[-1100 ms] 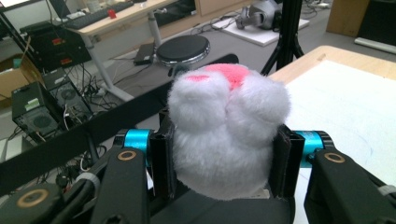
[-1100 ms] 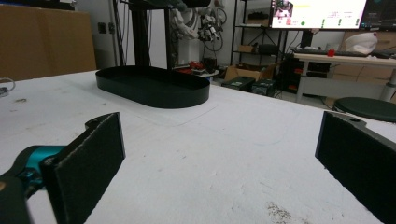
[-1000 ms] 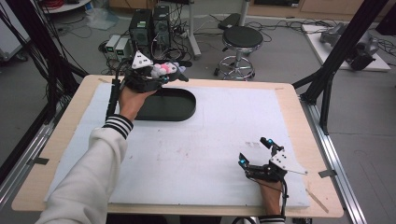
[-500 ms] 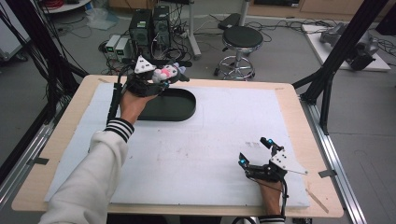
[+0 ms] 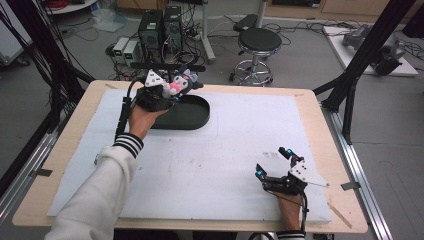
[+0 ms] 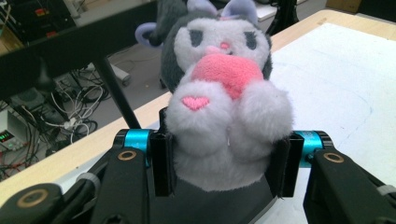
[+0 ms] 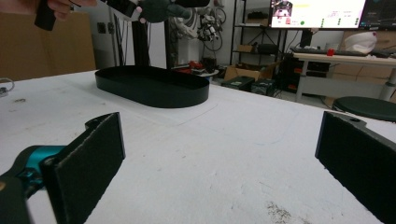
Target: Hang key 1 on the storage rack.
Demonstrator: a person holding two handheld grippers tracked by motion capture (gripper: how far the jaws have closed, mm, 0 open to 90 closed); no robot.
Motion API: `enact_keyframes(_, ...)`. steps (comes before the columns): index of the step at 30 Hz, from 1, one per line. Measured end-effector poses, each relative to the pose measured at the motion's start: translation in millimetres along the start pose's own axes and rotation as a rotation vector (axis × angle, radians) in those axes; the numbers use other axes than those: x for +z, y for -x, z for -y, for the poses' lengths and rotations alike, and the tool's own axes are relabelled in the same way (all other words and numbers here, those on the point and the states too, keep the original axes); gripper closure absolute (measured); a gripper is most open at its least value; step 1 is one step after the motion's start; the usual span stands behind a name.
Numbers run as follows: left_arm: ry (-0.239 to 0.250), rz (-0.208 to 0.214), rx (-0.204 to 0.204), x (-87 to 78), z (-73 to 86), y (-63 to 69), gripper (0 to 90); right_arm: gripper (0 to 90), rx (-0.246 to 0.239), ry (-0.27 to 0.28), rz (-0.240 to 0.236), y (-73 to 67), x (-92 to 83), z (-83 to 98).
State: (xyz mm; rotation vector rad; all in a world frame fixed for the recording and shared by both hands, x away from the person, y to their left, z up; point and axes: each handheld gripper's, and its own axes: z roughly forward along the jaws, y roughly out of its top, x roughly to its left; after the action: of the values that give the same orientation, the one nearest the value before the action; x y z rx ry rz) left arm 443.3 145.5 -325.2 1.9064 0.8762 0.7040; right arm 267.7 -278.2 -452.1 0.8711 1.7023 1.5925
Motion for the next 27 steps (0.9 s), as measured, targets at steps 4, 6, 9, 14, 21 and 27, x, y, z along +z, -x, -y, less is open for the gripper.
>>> enact_keyframes(4,-0.009,-0.005,0.000,5.5,2.6,-2.3,53.3,0.7,-0.001,0.000,0.000,-0.1,0.0,0.0)
enact_keyframes(6,-0.013,-0.005,-0.004,7.5,3.7,-3.6,53.3,0.6,0.000,0.000,0.000,0.0,0.0,0.0)
enact_keyframes(9,-0.019,-0.011,-0.002,11.3,5.5,-5.5,53.2,0.6,-0.002,0.000,-0.001,0.0,0.0,0.0)
enact_keyframes(14,-0.028,-0.016,-0.027,19.3,10.3,-10.9,53.1,0.6,-0.001,-0.003,0.000,-0.2,-0.1,-0.1)
enact_keyframes(21,-0.042,-0.017,-0.018,27.0,14.1,-13.3,53.0,0.7,-0.001,-0.003,0.001,-0.2,-0.1,0.0)
enact_keyframes(27,-0.047,-0.009,-0.030,29.6,16.5,-15.3,50.9,0.7,0.000,-0.004,0.001,-0.3,0.0,0.0)
